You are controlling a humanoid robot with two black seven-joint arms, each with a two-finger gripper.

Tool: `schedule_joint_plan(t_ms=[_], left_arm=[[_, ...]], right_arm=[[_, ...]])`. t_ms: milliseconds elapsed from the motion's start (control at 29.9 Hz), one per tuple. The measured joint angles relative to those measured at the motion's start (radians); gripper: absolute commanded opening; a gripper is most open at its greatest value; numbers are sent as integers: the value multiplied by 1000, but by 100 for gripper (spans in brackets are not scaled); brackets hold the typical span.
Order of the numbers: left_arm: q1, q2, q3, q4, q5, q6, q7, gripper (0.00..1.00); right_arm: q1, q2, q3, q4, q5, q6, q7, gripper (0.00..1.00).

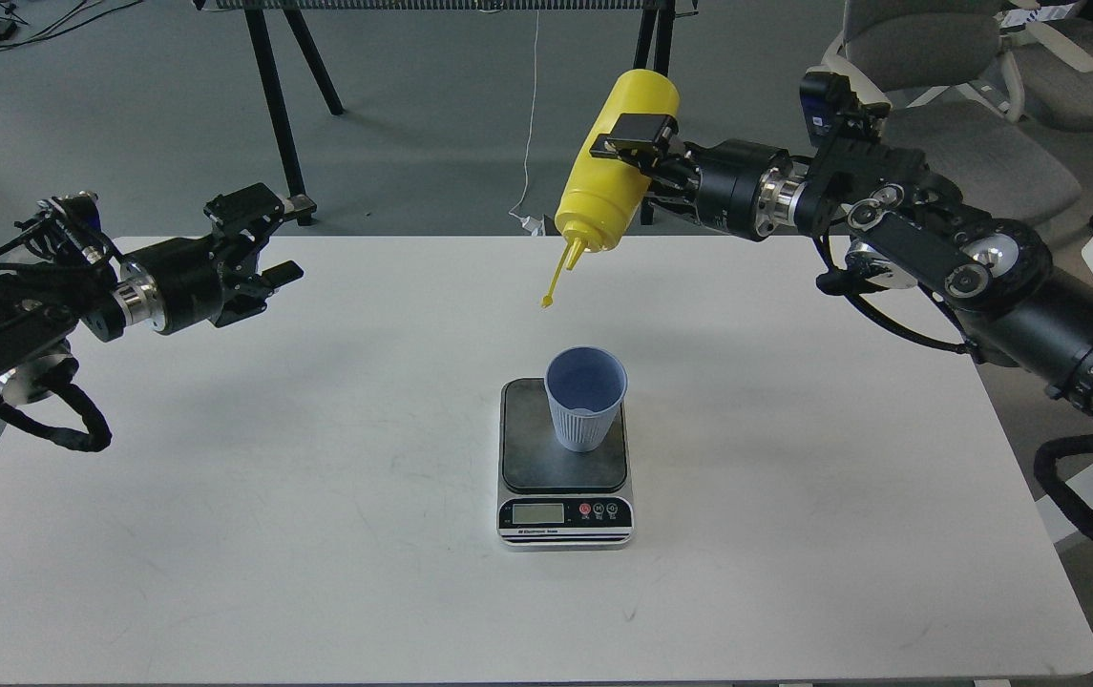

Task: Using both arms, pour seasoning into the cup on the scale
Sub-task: 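Lift the yellow bottle and tip its nozzle down over the cup, then hold the inverted bottle above the cup and squeeze sauce in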

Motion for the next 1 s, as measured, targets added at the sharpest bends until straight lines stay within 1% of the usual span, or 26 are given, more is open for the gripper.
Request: schedule_joint_plan(t_ms=[167, 535, 802, 1003], left_arm=[[4, 0, 0, 0, -1, 0, 0, 99], [7, -1, 0, 0, -1, 0, 0, 99], [8, -12, 1, 0, 0, 0, 0, 99], [8, -14, 1, 0, 0, 0, 0, 99]], right_arm=[[52, 11, -98, -5, -3, 0, 5, 9], [127, 9, -211, -20, -22, 5, 6, 10], [154, 5, -274, -25, -22, 13, 9, 10], [154, 13, -283, -25, -23, 15, 15, 10]])
